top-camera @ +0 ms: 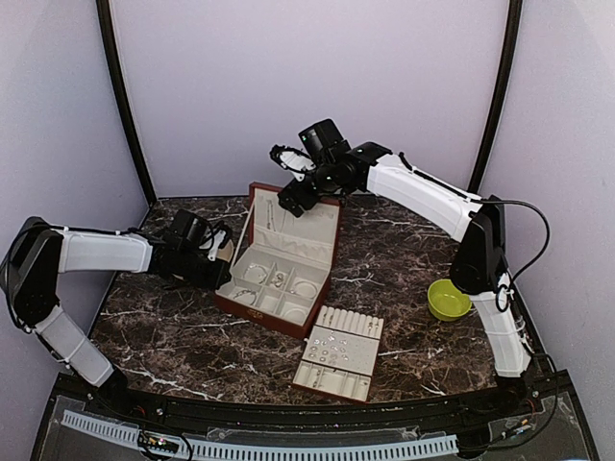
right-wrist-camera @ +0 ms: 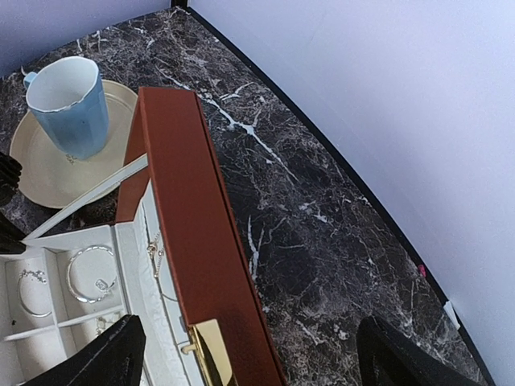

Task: Organize the mixed jewelry
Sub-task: Adjust the necklace on the necklace hanger.

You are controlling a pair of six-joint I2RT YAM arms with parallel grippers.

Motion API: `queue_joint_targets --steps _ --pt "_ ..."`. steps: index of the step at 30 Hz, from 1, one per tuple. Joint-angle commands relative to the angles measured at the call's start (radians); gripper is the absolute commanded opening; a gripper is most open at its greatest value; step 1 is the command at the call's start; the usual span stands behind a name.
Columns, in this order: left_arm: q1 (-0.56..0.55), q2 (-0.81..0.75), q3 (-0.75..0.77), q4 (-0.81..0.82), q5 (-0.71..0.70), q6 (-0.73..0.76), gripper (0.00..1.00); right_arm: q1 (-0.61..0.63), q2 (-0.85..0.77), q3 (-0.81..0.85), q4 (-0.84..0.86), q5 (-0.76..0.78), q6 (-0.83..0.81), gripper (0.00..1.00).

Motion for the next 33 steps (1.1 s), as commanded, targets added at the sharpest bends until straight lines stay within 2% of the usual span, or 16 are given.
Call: queue_joint_targets --steps 1,5,8,18,33 --pt "-0.041 0.011 0.025 0.011 0.069 0.02 0.05 0.006 0.006 -0.003 0.005 0.038 0.012 0.91" --pt "-0.045 0.017 0.027 0.01 0.068 0.021 0.05 0.006 0.011 -0.005 -0.003 0.061 0.005 0.83" --pt "-0.046 0.016 0.029 0.009 0.063 0.021 0.04 0.006 0.012 -0.005 -0.007 0.074 0.006 0.82" --pt "-0.046 0.011 0.03 0.007 0.057 0.024 0.03 0.007 0.021 -0.005 -0.053 0.08 -0.013 0.9" --pt "-0.046 0.008 0.032 0.007 0.05 0.029 0.02 0.006 0.038 -0.004 -0.043 0.11 -0.015 0.87"
